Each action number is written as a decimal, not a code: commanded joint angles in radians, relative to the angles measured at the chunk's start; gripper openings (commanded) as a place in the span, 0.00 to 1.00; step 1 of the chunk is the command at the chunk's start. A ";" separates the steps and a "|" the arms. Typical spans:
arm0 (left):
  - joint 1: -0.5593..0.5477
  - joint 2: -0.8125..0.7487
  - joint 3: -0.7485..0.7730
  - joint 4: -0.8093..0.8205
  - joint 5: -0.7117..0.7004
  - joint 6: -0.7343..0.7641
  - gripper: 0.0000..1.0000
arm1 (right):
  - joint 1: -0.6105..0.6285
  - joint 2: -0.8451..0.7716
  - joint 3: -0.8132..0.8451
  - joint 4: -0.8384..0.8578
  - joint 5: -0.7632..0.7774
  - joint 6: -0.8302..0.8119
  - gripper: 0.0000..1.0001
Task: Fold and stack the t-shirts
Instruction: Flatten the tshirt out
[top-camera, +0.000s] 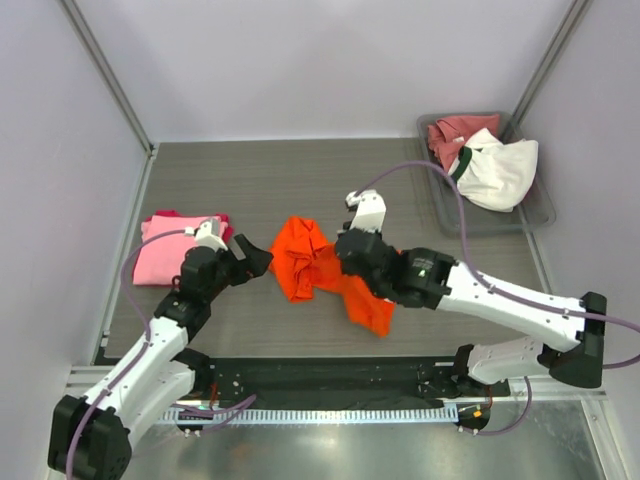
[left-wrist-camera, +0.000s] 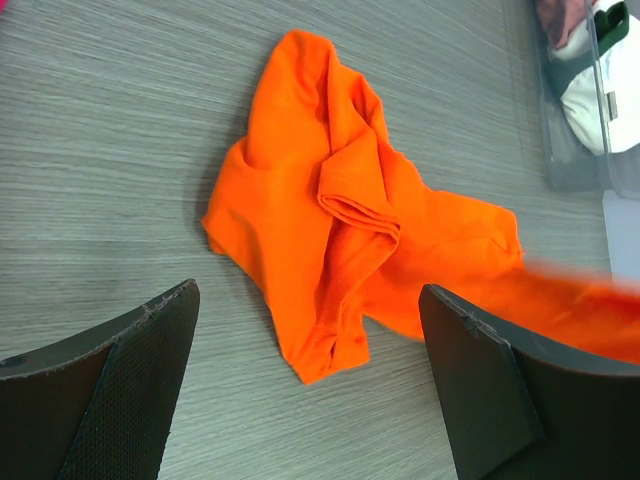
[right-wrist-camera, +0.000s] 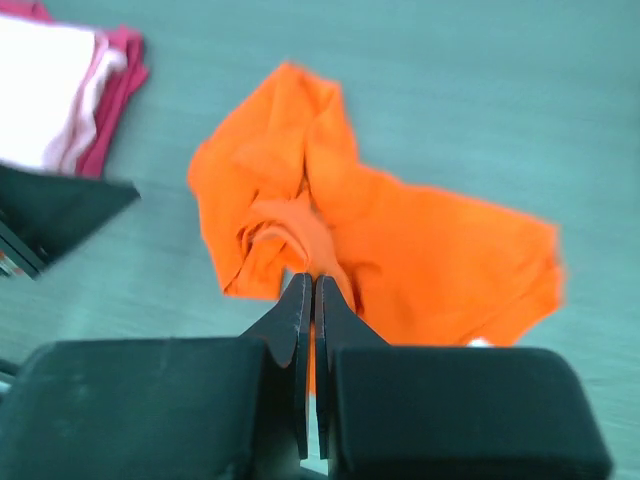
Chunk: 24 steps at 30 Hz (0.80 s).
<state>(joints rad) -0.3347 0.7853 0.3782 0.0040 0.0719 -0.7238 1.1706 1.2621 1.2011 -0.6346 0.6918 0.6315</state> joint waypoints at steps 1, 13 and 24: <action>-0.015 -0.008 0.002 0.037 0.006 0.023 0.91 | -0.032 -0.030 0.220 -0.080 0.077 -0.174 0.01; -0.184 -0.029 0.099 0.040 -0.063 0.087 0.91 | -0.065 -0.127 0.626 -0.200 0.205 -0.314 0.01; -0.360 0.135 0.171 0.051 -0.101 0.118 0.91 | -0.065 -0.250 0.551 -0.215 0.278 -0.309 0.01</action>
<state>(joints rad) -0.6365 0.9001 0.5186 0.0200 0.0097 -0.6422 1.1088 1.0218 1.7702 -0.8585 0.9257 0.3382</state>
